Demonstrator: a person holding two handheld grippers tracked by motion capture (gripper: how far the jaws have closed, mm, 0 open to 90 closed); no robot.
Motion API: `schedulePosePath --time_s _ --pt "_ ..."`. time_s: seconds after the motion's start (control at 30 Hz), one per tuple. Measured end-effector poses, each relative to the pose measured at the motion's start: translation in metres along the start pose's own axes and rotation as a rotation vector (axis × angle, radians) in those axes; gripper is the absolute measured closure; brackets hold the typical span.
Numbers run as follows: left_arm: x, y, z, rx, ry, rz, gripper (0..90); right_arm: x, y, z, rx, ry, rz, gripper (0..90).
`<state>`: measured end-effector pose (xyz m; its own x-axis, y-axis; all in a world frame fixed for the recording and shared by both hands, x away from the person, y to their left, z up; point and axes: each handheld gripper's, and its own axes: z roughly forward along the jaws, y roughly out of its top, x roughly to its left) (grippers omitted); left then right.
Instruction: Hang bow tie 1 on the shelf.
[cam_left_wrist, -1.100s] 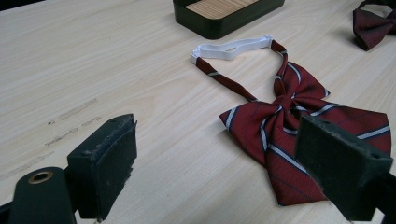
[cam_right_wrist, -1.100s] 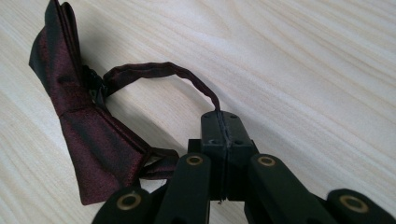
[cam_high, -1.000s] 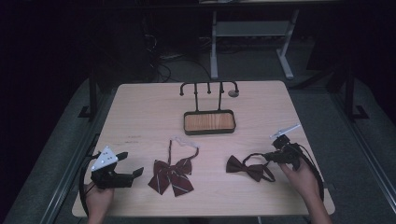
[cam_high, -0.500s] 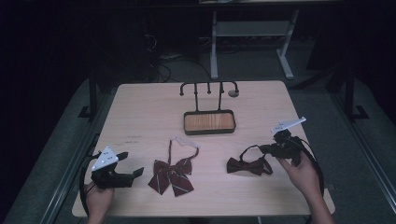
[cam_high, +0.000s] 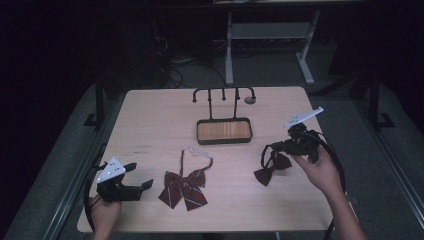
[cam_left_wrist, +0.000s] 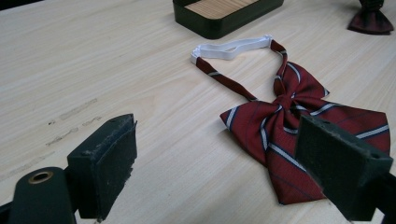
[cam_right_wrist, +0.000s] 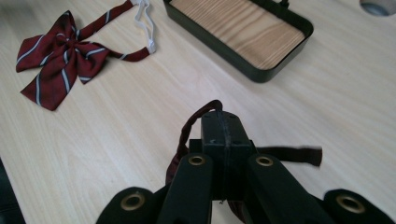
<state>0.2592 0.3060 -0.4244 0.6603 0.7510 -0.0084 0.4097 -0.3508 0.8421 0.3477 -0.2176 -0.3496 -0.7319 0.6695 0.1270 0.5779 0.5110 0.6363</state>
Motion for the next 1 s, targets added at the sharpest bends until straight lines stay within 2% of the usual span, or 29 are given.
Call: schedulePosePath --time_s 0.47,0.5,1.0 --pt "0.002 0.000 0.001 -0.002 -0.007 -0.002 12.8 -0.003 0.054 -0.008 0.000 -0.062 -0.050 90.0" --pt "0.002 0.000 0.001 -0.001 -0.008 -0.002 12.8 -0.004 0.063 -0.008 -0.003 -0.070 -0.055 90.0" --pt "0.002 0.000 0.000 -0.008 -0.012 -0.001 12.8 -0.014 0.110 -0.007 -0.016 -0.100 -0.078 90.0"
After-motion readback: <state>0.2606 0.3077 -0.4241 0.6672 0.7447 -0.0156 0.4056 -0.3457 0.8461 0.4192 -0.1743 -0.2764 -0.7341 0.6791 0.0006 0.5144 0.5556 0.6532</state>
